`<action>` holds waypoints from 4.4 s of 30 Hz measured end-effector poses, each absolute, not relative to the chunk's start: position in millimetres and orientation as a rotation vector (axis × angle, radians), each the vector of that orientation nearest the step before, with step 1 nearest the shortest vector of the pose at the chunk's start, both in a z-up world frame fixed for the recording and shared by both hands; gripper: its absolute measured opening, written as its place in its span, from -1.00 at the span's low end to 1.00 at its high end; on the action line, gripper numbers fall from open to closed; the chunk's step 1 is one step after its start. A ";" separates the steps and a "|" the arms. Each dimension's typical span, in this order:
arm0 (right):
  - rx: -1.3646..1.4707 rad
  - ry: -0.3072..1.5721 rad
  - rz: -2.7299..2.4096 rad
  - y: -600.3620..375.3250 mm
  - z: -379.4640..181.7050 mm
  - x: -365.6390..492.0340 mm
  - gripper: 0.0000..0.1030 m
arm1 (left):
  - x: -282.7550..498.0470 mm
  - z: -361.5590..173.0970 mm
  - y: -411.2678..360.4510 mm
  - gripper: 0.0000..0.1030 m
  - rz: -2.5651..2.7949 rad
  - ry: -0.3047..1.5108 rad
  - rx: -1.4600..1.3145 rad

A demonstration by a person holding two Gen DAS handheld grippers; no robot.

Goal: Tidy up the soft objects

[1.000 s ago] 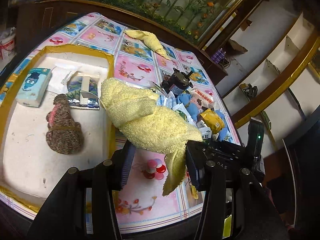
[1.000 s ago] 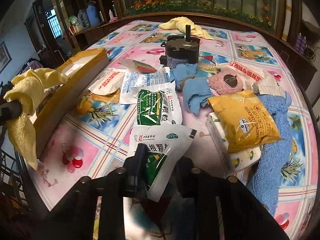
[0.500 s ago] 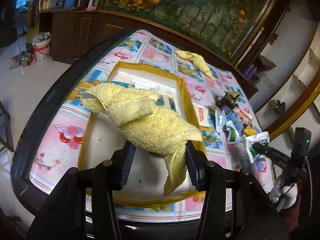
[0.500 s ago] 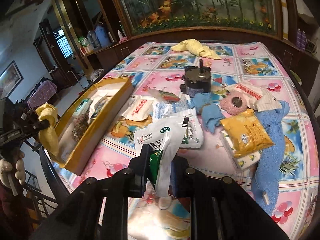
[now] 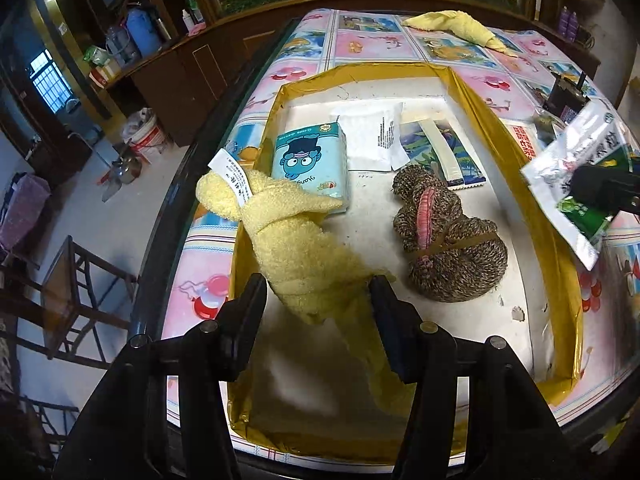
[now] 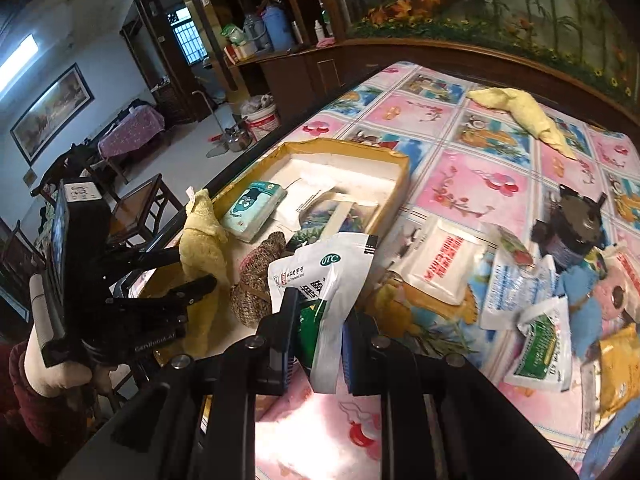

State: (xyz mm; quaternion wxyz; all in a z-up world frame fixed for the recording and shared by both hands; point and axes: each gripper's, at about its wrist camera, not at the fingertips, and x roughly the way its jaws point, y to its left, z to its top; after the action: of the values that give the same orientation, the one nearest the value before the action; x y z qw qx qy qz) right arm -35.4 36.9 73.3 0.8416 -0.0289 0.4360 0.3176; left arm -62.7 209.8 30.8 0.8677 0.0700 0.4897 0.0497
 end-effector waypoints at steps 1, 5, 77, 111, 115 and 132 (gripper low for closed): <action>-0.070 0.931 0.674 42.8 71.7 -30.9 -0.67 | -63.9 32.4 212.1 0.05 0.098 1.020 0.137; -0.160 0.975 0.657 74.2 59.0 -12.8 -0.67 | -74.2 53.0 222.5 0.05 0.077 0.956 0.052; 0.116 0.993 0.354 -130.5 14.7 -32.0 -0.55 | -96.7 92.4 107.0 0.42 -0.370 0.835 -0.232; 0.486 0.954 0.533 -188.2 -4.6 -43.1 -0.53 | 19.5 37.9 -22.0 -0.11 -0.445 1.044 0.187; 0.501 0.953 0.537 -190.6 -5.8 -43.4 -0.53 | -7.8 56.0 -9.6 -0.10 -0.477 0.994 0.133; 0.550 0.952 0.552 -196.9 -9.1 -42.4 -0.53 | -2.6 19.7 -27.5 0.11 -0.615 1.077 0.488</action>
State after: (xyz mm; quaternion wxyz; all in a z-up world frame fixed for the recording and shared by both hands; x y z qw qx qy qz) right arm -42.4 -196.9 -9.1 0.8167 0.2580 0.4465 0.2590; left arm -2.6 -27.5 19.7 0.7859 0.2265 0.4996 -0.2853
